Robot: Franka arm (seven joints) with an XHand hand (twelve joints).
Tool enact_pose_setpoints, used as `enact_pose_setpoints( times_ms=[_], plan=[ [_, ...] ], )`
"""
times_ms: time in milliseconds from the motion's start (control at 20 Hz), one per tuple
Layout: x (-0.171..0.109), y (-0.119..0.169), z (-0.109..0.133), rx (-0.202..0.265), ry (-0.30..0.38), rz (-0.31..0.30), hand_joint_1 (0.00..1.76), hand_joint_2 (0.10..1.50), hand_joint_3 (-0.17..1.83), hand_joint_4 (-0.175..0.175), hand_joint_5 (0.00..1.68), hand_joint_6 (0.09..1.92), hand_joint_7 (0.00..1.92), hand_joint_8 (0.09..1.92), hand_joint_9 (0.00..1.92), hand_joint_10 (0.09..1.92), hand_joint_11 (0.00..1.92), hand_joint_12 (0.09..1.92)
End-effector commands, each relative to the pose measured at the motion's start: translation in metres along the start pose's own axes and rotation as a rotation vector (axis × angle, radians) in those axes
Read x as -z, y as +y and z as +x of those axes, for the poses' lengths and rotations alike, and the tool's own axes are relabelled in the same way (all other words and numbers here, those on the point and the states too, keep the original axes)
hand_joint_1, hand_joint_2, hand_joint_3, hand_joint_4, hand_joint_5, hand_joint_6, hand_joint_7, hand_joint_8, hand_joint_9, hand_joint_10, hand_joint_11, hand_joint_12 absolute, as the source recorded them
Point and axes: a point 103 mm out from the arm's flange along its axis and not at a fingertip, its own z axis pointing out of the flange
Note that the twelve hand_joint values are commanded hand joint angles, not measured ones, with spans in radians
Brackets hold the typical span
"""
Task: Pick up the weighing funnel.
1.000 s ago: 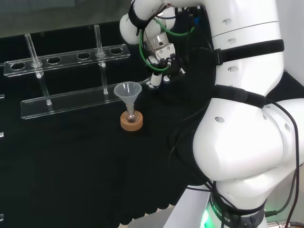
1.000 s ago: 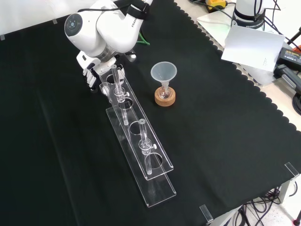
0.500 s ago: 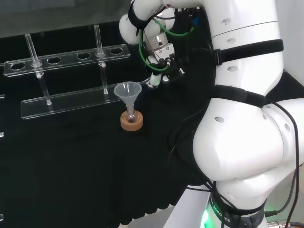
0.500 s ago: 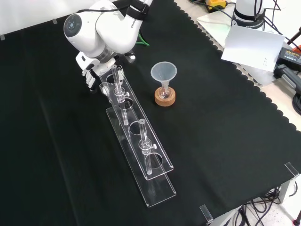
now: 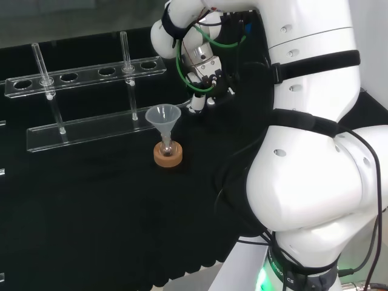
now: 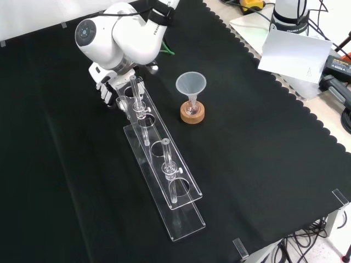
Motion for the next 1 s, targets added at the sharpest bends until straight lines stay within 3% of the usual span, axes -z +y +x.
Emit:
enact_pose_setpoints(
  times_ms=[50, 450, 1000],
  plan=[
    [0.001, -0.002, -0.003, -0.023, -0.029, -0.021, 1.08, 0.66, 0.72, 0.162, 1.14, 0.88, 0.63, 0.67, 0.79, 0.51, 0.57, 1.27],
    [0.031, -0.025, -0.018, -0.048, 0.011, -0.062, 1.11, 0.62, 0.80, 0.175, 1.19, 0.88, 0.66, 0.65, 0.85, 0.49, 0.65, 1.24],
    [0.068, -0.099, -0.057, -0.119, 0.030, -0.079, 1.11, 0.63, 0.77, 0.175, 1.21, 0.84, 0.67, 0.66, 0.87, 0.48, 0.66, 1.23]
  ],
)
